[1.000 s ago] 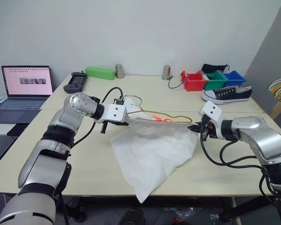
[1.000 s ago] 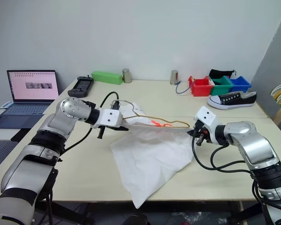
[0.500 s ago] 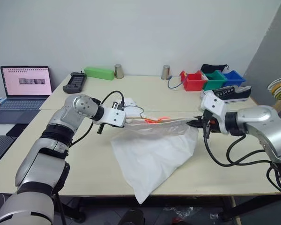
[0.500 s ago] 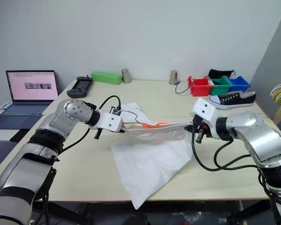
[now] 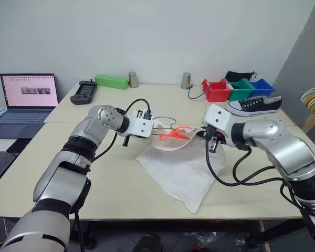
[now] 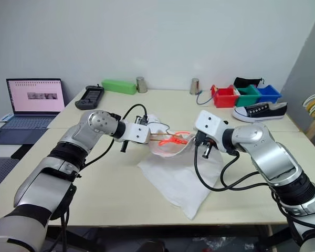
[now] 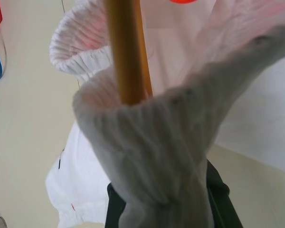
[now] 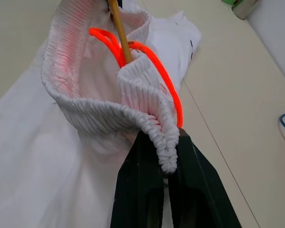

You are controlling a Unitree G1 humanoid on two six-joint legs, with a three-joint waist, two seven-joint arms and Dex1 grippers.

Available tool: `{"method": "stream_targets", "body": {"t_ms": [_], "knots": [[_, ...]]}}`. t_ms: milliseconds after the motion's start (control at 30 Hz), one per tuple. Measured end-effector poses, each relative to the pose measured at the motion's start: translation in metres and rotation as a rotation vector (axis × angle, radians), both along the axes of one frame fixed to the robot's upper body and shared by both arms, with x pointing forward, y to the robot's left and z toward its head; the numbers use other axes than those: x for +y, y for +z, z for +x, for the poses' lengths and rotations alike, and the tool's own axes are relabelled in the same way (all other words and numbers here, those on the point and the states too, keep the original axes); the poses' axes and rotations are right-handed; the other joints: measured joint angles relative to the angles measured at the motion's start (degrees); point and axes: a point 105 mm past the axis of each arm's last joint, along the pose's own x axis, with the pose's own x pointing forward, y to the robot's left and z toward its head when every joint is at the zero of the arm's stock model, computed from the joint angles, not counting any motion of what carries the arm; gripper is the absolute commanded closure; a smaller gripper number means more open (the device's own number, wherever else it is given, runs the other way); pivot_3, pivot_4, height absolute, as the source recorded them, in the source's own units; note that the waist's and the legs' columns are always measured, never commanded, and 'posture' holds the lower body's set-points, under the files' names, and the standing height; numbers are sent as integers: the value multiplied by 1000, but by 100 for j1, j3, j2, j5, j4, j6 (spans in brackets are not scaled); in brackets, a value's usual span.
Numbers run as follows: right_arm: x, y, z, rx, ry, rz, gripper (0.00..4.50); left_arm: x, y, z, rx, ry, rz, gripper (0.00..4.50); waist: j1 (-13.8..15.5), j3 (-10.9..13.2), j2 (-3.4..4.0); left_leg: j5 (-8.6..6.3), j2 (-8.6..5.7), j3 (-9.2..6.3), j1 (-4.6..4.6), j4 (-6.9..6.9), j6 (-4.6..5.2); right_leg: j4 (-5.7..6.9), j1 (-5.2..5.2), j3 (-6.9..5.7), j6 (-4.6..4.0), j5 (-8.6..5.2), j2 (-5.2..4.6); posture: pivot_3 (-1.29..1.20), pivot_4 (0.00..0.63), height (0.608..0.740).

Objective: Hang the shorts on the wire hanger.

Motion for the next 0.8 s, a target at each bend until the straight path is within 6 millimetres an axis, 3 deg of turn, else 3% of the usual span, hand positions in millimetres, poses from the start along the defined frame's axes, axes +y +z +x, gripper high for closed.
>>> {"method": "stream_targets", "body": {"t_ms": [300,400,633,800], "knots": [[-7,0,1,-18,17,-57,2334,-5,-1,-2,1,-10,-7,4459,0,0,0,0,-2,0,0,0,0,0,0,0,-1,0,2,319,0,740],[-11,-4,-3,22,38,-87,1833,-7,4,-2,-6,-13,-48,4459,2,0,0,0,-1,-1,-1,0,0,-1,0,0,0,0,1,320,0,740],[-16,-11,-9,96,65,-119,99,-11,10,-3,-27,-33,-60,4459,8,0,0,0,-2,1,0,0,0,0,0,0,0,0,1,321,0,740],[-20,-20,6,106,5,-123,33,-16,13,-5,-25,-59,-73,4459,7,0,0,0,-1,2,1,0,0,1,0,1,-1,0,1,327,0,740]]}}
